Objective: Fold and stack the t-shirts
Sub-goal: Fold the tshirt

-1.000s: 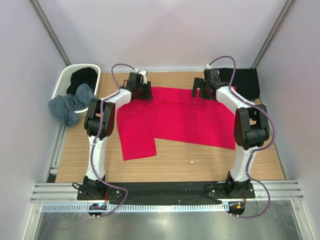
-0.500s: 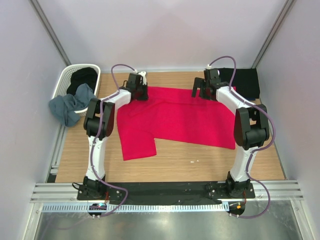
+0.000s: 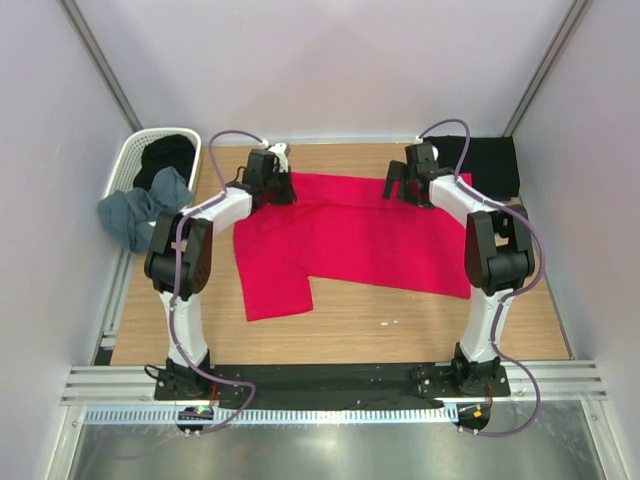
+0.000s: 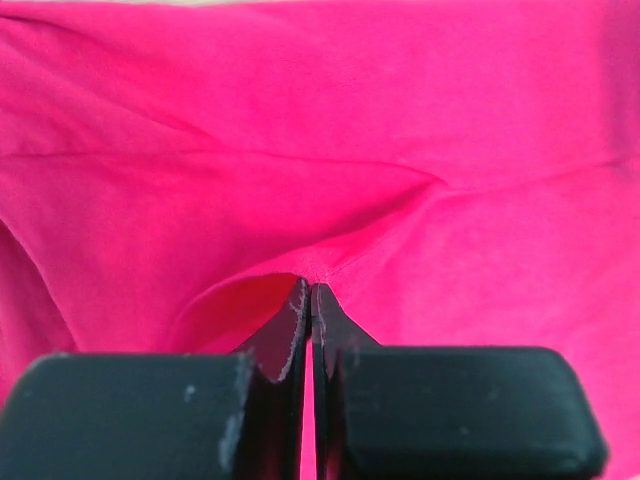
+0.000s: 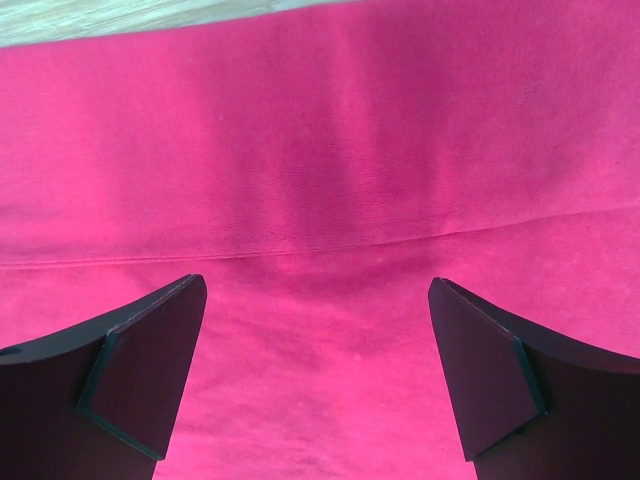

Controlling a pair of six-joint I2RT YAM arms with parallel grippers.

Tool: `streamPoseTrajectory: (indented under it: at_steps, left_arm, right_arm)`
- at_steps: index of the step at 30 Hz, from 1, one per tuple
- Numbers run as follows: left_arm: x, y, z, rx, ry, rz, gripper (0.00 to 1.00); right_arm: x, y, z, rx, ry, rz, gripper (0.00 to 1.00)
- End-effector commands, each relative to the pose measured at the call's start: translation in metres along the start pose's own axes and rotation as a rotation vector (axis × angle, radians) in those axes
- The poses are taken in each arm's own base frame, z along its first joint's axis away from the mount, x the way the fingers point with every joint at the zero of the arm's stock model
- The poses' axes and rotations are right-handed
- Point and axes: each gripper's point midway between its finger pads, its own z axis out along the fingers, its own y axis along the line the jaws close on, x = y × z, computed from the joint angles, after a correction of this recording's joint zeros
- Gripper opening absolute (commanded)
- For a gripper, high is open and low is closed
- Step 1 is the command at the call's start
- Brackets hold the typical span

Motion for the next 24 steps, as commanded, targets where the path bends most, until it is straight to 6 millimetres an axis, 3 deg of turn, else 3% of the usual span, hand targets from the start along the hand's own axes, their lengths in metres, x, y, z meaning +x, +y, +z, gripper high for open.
streamPoseTrajectory:
  at_steps: [1, 6, 14, 17, 18, 20, 21, 24]
  left_arm:
    - [-0.019, -0.024, -0.017, 0.053, -0.077, 0.014, 0.01]
    - [-0.005, -0.042, -0.023, 0.059, -0.064, -0.016, 0.01]
    - [0.047, -0.069, -0.034, -0.042, -0.031, -0.011, 0.01]
    - [0.061, -0.079, -0.036, -0.051, -0.019, -0.005, 0.11]
    - [0.063, -0.081, -0.036, -0.055, -0.016, -0.005, 0.27]
    - [0.069, -0.089, -0.037, -0.044, -0.001, 0.011, 0.39]
    - [0.071, -0.089, -0.039, -0.055, 0.006, 0.016, 0.57]
    - [0.060, -0.087, -0.052, -0.089, -0.027, -0.002, 0.71]
  right_arm:
    - [-0.010, 0.003, 0.002, -0.010, -0.040, 0.021, 1.00]
    - [-0.011, 0.003, 0.005, -0.005, -0.042, 0.023, 1.00]
    - [-0.002, -0.005, 0.013, 0.032, -0.016, 0.018, 1.00]
    - [0.001, -0.005, 0.016, 0.032, -0.011, 0.022, 1.00]
    - [0.002, -0.005, 0.018, 0.030, -0.009, 0.022, 1.00]
    - [0.003, -0.002, 0.018, 0.018, -0.004, 0.022, 1.00]
    - [0.003, -0.001, 0.018, 0.015, -0.002, 0.020, 1.00]
    - [0.002, 0.002, 0.017, -0.002, -0.002, 0.023, 1.00]
